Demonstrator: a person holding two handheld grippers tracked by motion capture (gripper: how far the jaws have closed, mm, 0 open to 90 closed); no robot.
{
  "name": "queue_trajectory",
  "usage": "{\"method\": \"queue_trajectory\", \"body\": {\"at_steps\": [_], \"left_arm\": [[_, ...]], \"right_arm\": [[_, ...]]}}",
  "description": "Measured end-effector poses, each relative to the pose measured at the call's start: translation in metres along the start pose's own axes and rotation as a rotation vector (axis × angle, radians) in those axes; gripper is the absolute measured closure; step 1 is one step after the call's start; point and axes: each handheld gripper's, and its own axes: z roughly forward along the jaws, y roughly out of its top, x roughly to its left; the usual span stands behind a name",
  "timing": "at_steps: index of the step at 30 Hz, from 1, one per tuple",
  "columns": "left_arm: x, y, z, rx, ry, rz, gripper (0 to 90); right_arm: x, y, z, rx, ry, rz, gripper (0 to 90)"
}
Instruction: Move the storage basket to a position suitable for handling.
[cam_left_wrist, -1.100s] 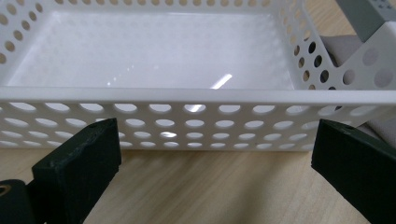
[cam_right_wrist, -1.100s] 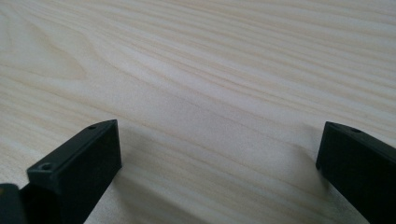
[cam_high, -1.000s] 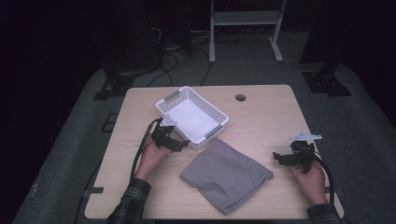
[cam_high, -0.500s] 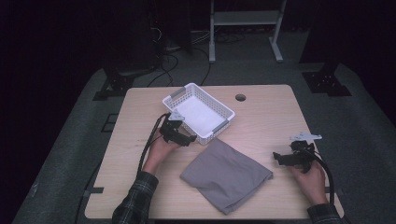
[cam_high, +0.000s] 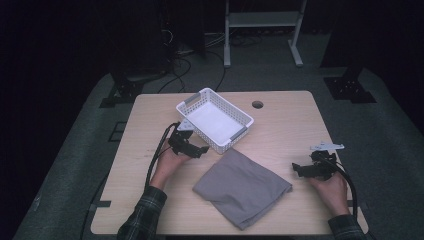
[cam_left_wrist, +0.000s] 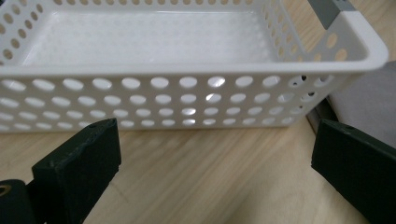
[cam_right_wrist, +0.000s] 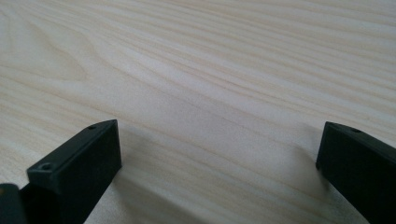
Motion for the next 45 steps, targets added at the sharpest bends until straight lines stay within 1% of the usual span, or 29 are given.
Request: {"method": "queue_trajectory", "body": {"at_steps": [2, 3, 5, 6, 8, 11, 13, 14, 15, 18, 19, 20, 21, 23, 24, 26, 27, 28, 33, 34, 36, 38, 41, 42, 43, 45], "left_arm": [[-0.001, -0.003, -0.006, -0.013, 0.013, 0.003, 0.7], [-0.002, -0.005, -0.009, -0.015, 0.013, 0.000, 0.7], [-0.003, -0.008, -0.014, -0.013, 0.013, -0.002, 0.7], [-0.005, -0.010, -0.017, -0.003, 0.015, 0.000, 0.7], [-0.007, -0.013, -0.022, -0.015, 0.023, 0.001, 0.7], [-0.010, -0.020, -0.028, -0.005, 0.024, -0.001, 0.7], [-0.012, -0.026, -0.032, 0.004, 0.029, 0.005, 0.7], [-0.012, -0.026, -0.032, 0.004, 0.029, 0.005, 0.7], [-0.013, -0.031, -0.036, 0.013, 0.028, 0.004, 0.7], [-0.016, -0.039, -0.043, 0.004, 0.041, 0.001, 0.7], [-0.016, -0.039, -0.043, 0.004, 0.041, 0.001, 0.7], [-0.018, -0.045, -0.045, 0.023, 0.051, 0.006, 0.7], [-0.018, -0.048, -0.046, 0.030, 0.060, 0.011, 0.7], [-0.019, -0.055, -0.047, 0.045, 0.059, 0.006, 0.7], [-0.019, -0.055, -0.047, 0.045, 0.059, 0.006, 0.7], [-0.020, -0.062, -0.049, 0.050, 0.060, 0.000, 0.7], [-0.021, -0.067, -0.051, 0.062, 0.063, 0.000, 0.7], [-0.021, -0.069, -0.052, 0.071, 0.062, 0.001, 0.7], [-0.023, -0.081, -0.058, 0.072, 0.073, 0.004, 0.7], [-0.022, -0.083, -0.059, 0.082, 0.070, 0.004, 0.7], [-0.022, -0.087, -0.060, 0.076, 0.073, 0.002, 0.6], [-0.022, -0.091, -0.060, 0.079, 0.065, -0.007, 0.7], [-0.022, -0.095, -0.058, 0.095, 0.059, -0.002, 0.6], [-0.022, -0.097, -0.057, 0.081, 0.051, -0.014, 0.0], [-0.022, -0.097, -0.057, 0.082, 0.054, -0.013, 0.0], [-0.022, -0.097, -0.058, 0.084, 0.055, -0.014, 0.0]], "right_arm": [[0.000, 0.000, 0.000, 0.001, 0.000, 0.000, 0.0], [0.000, 0.000, 0.000, 0.000, 0.000, 0.000, 0.0], [0.000, 0.000, 0.000, 0.000, -0.001, 0.003, 0.0], [0.000, 0.000, 0.000, 0.001, -0.002, 0.003, 0.0], [0.000, 0.000, 0.000, 0.001, -0.002, 0.004, 0.0], [0.000, 0.000, 0.000, 0.000, -0.003, 0.003, 0.0], [0.000, 0.000, 0.000, 0.000, -0.003, 0.003, 0.0], [0.000, 0.000, 0.000, 0.000, -0.003, 0.002, 0.0], [0.000, 0.000, 0.000, 0.000, -0.003, 0.002, 0.0], [0.000, 0.000, 0.000, 0.000, -0.003, 0.003, 0.0], [0.000, 0.000, 0.000, 0.000, -0.003, 0.003, 0.0], [0.000, 0.000, 0.000, 0.000, -0.003, 0.004, 0.0], [0.000, 0.000, 0.000, 0.000, -0.002, 0.002, 0.0], [0.000, 0.000, 0.000, 0.000, 0.003, -0.004, 0.0], [0.000, 0.000, 0.000, 0.000, 0.003, -0.004, 0.0], [0.000, 0.000, 0.000, 0.000, 0.005, -0.008, 0.0], [0.000, 0.000, 0.000, 0.001, 0.005, -0.007, 0.0], [0.000, 0.000, 0.000, 0.001, 0.005, -0.007, 0.0], [0.000, 0.001, 0.000, 0.005, 0.012, -0.015, 0.0], [0.000, 0.001, 0.000, 0.010, 0.013, -0.017, 0.0], [0.000, 0.002, -0.001, 0.019, 0.020, -0.024, 0.0], [0.000, 0.003, -0.002, 0.030, 0.030, -0.023, 0.0], [0.002, 0.008, -0.008, 0.020, 0.037, -0.036, 0.0], [0.002, 0.011, -0.010, 0.011, 0.043, -0.038, 0.0], [0.003, 0.014, -0.012, 0.005, 0.055, -0.035, 0.0], [0.006, 0.020, -0.014, 0.001, 0.075, -0.044, 0.0]]}}
